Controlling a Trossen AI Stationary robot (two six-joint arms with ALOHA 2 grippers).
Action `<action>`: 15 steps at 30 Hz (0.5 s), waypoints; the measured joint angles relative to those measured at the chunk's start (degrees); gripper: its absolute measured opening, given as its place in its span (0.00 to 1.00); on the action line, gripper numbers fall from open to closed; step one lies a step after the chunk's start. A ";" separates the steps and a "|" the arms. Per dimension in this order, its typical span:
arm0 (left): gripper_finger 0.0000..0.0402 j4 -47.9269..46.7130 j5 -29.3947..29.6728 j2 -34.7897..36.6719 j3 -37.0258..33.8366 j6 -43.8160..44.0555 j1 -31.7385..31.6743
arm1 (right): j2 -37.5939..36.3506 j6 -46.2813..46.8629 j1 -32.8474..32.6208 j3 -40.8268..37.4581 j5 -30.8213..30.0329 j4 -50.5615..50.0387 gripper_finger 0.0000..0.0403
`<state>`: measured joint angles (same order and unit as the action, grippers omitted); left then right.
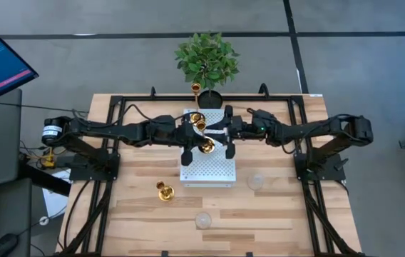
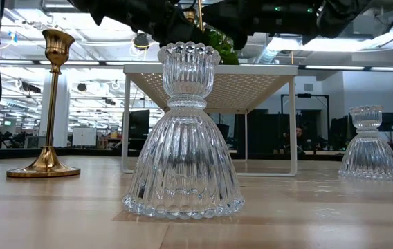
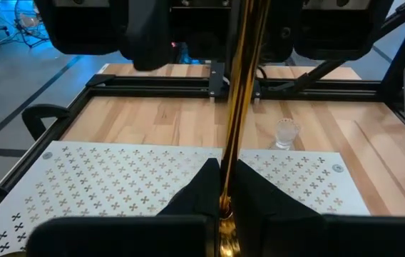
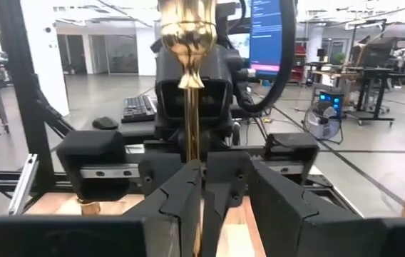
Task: Pick & Place candle stick holders
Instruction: Align the top gold candle holder with the other gold candle holder on the shelf
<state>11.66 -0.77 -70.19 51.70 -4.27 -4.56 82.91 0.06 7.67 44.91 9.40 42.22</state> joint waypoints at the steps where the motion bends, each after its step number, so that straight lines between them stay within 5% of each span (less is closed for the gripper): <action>1: 0.04 -0.01 -0.10 0.00 0.00 0.00 0.00 | 0.00 0.01 -0.02 0.02 0.10 0.04 0.27; 15: 0.04 -0.07 0.33 0.00 0.00 0.04 -0.07 | -0.02 0.00 -0.84 0.04 2.73 -0.98 0.27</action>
<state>11.60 -0.45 -70.19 51.70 -4.23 -4.62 82.89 0.05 6.83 44.95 12.13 41.24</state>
